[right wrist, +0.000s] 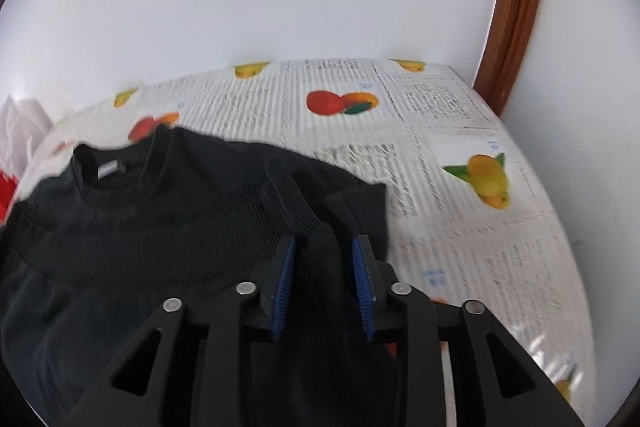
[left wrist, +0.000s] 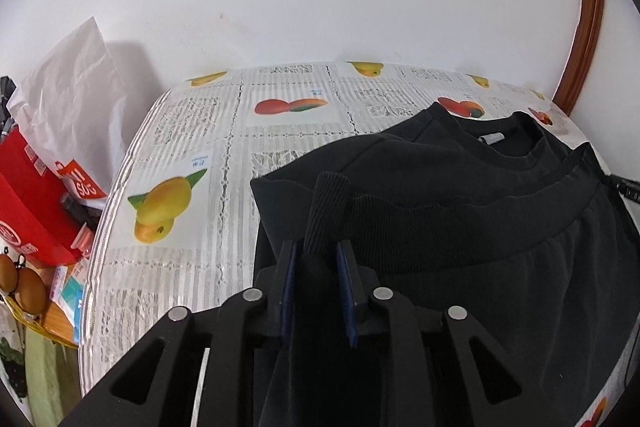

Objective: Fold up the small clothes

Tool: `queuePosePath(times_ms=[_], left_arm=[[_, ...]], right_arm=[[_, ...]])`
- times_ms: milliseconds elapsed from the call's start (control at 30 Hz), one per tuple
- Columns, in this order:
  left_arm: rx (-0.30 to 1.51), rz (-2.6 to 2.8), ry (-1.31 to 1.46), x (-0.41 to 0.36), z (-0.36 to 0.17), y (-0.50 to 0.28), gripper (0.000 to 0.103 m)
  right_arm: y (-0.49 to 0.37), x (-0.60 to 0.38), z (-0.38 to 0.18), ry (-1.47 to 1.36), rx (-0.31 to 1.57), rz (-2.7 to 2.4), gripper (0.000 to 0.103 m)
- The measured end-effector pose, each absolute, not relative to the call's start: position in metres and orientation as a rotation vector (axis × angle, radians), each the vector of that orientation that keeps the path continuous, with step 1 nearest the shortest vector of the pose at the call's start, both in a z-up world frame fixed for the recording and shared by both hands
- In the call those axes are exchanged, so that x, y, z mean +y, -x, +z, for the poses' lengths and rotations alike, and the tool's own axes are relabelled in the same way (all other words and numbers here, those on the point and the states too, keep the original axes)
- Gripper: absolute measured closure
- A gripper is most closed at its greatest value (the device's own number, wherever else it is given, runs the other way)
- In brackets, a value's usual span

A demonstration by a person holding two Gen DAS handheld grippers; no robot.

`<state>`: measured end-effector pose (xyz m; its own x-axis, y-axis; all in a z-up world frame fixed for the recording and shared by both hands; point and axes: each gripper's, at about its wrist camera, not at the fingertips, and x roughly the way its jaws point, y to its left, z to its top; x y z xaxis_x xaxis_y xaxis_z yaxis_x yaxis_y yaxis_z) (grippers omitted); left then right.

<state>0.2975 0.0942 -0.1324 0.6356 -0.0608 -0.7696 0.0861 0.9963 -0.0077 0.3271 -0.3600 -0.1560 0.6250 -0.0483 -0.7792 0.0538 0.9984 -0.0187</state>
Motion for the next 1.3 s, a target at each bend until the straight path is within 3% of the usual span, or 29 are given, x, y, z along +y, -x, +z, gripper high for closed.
queuePosePath(times_ms=[633, 800, 967, 1300], left_arm=[[0.936, -0.024, 0.032, 0.133, -0.139, -0.195, 0.070], [0.926, -0.005, 0.031, 0.142, -0.137, -0.161, 0.069], [0.912, 0.015, 0.054, 0.154, -0.135, -0.129, 0.065], [0.937, 0.057, 0.085, 0.189, -0.148, -0.069, 0.065]], right_arm=[[-0.218, -0.382, -0.162, 0.046, 0.955, -0.231, 0.070], [-0.194, -0.369, -0.133, 0.042, 0.898, -0.264, 0.068], [-0.187, -0.313, -0.110, 0.054, 0.837, -0.143, 0.061], [-0.182, -0.131, -0.135, 0.055, 0.884, 0.234, 0.061]])
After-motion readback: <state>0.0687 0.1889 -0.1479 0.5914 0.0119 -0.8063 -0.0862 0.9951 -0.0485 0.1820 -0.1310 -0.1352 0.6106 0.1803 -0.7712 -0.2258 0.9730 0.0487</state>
